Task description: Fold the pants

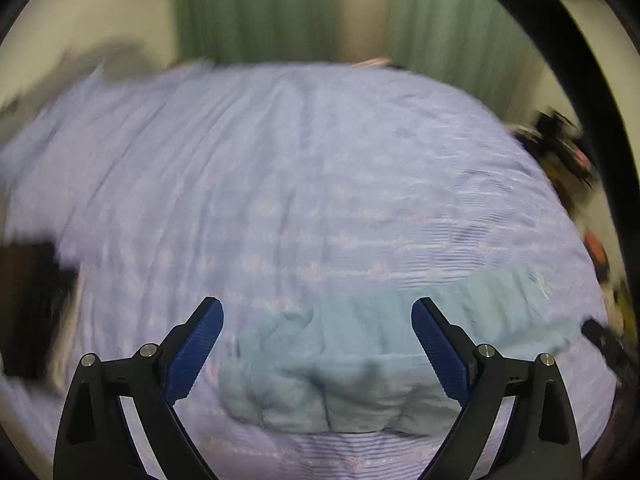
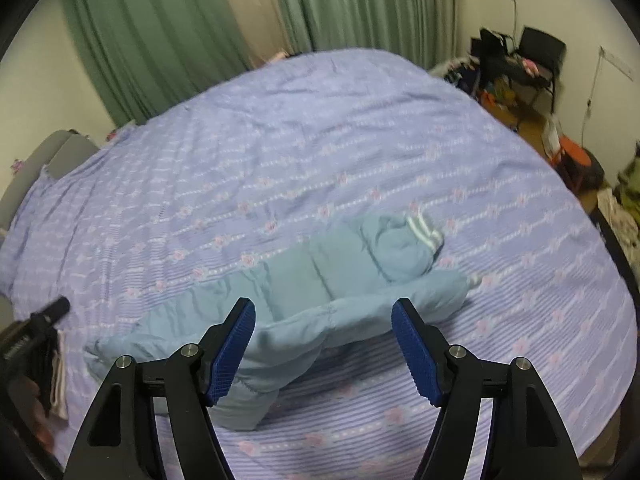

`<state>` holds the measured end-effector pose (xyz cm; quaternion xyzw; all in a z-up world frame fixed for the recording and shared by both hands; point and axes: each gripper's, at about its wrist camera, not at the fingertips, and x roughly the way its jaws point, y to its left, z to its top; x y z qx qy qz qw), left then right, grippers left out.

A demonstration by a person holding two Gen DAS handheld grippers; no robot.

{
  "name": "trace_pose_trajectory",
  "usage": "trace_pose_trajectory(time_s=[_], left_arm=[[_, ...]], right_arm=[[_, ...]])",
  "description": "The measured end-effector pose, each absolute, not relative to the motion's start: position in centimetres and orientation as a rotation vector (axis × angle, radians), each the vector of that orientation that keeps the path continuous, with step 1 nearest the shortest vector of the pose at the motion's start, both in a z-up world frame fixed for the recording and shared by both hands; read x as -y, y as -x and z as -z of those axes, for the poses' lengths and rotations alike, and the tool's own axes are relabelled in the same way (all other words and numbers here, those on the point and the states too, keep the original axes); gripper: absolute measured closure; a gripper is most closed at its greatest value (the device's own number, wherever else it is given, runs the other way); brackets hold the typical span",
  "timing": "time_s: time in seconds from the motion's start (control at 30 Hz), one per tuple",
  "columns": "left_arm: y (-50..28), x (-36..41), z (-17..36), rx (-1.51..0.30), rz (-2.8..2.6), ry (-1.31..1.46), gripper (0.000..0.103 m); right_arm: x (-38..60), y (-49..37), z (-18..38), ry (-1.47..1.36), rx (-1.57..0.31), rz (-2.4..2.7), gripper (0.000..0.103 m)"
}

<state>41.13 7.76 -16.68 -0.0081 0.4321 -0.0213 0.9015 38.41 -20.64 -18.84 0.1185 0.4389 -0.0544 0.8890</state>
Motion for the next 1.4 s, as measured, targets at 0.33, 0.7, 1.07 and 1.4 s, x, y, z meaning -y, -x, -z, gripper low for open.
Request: trace_pose_trajectory(time_s=[0.33, 0.7, 1.07, 1.4], left_arm=[[-40.0, 8.8, 19.5, -0.943, 0.702, -0.529, 0.010], [-48.9, 9.9, 23.8, -1.085, 0.585, -0.437, 0.089], [-53.3, 11.2, 30.8, -1.171, 0.390, -0.471, 0.069], [-43.0, -4.5, 19.9, -0.916, 0.171, -0.197, 0.028]], right_arm=[[26.6, -34.6, 20.8, -0.234, -0.947, 0.120, 0.031], [32.2, -36.9, 24.6, -0.217, -0.977, 0.170, 0.031], [30.5, -40.4, 24.7, -0.193, -0.960, 0.132, 0.031], [24.2, -38.2, 24.1, -0.259, -0.975, -0.064, 0.031]])
